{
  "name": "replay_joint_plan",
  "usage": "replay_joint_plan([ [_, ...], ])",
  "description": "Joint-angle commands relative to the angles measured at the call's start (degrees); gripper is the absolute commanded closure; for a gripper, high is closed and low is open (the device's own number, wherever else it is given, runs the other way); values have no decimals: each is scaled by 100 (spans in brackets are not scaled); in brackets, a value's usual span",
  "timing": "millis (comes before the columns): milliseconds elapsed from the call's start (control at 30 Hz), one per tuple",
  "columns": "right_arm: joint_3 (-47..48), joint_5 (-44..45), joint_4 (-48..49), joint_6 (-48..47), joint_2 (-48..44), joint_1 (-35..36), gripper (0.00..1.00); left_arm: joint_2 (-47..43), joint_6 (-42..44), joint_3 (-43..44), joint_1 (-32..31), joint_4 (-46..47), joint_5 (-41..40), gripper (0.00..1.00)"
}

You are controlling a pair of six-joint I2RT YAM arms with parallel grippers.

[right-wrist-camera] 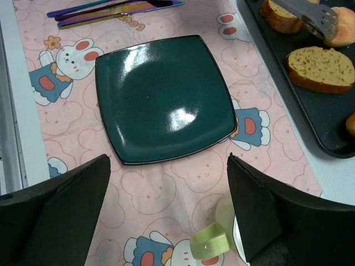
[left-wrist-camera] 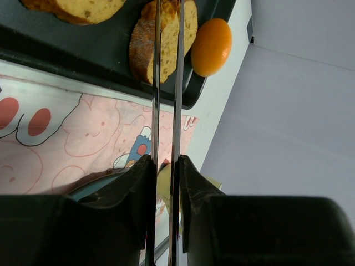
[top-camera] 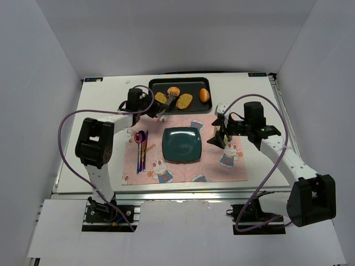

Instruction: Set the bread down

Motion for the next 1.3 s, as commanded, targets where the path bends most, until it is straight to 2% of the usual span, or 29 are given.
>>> replay_joint_plan([
  [0,-27,-145,117,19,-157,-28,10,-517,154,179,37,433,118,100],
  [267,-19,-180,117,-25,-184,-37,11,-1124,224,-181,37,873,338,100],
  [467,60,-162,21,-130,-236,-37,11,-1730,478,-541,28,724,847,100],
  [600,-1,-171,20,-262,-394,-45,11,-2625,1058,-1103,20,-318,1041,100],
  [667,-88,-197,64,-323,-482,-45,11,-3345,1286,-1674,-7,-680,1120,100],
  [767,-177,-250,170,-341,-605,-54,10,-4310,1743,-2271,-16,-1778,1200,100],
  [900,-124,-294,100,-315,-571,-54,11,-5271,2017,-2958,-51,-3034,1454,100],
  [967,-98,-294,65,-280,-500,-54,11,-5640,2018,-3308,-59,-3213,1542,100],
  [1067,-19,-329,47,-236,-430,-54,11,-5783,1956,-3626,-95,-3249,1630,100],
  [1267,87,-321,-15,-227,-403,-54,11,-5213,2448,-3557,-227,-3398,1569,100],
])
